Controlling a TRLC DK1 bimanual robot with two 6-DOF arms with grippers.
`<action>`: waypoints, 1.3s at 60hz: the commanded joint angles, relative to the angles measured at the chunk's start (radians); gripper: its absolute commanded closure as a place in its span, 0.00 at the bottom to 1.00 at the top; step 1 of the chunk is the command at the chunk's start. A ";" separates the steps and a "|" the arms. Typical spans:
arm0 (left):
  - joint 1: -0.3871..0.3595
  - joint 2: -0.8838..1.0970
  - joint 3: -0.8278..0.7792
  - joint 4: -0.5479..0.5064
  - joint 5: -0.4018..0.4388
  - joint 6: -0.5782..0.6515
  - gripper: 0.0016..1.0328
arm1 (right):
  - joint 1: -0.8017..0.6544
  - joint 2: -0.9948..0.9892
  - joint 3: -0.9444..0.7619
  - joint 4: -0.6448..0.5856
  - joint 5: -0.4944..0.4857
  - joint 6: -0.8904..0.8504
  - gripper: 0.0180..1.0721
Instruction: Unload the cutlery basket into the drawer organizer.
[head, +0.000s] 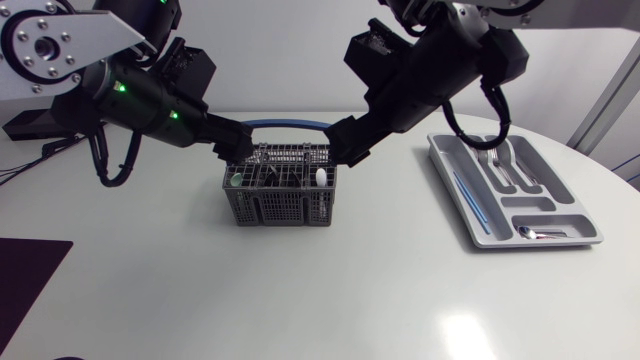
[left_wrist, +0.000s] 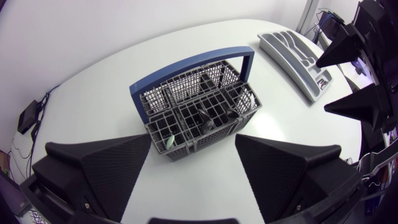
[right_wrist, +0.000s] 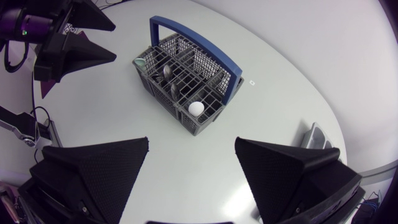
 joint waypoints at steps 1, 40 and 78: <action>0.001 0.035 0.029 0.005 0.006 -0.018 0.08 | 0.020 0.035 0.031 -0.025 0.012 0.023 0.05; 0.118 0.170 0.099 -0.038 0.000 0.146 0.10 | 0.043 0.097 0.048 -0.051 0.030 0.023 0.05; 0.110 0.257 0.179 -0.153 -0.068 0.212 0.13 | 0.046 0.129 0.032 -0.048 0.033 0.016 0.05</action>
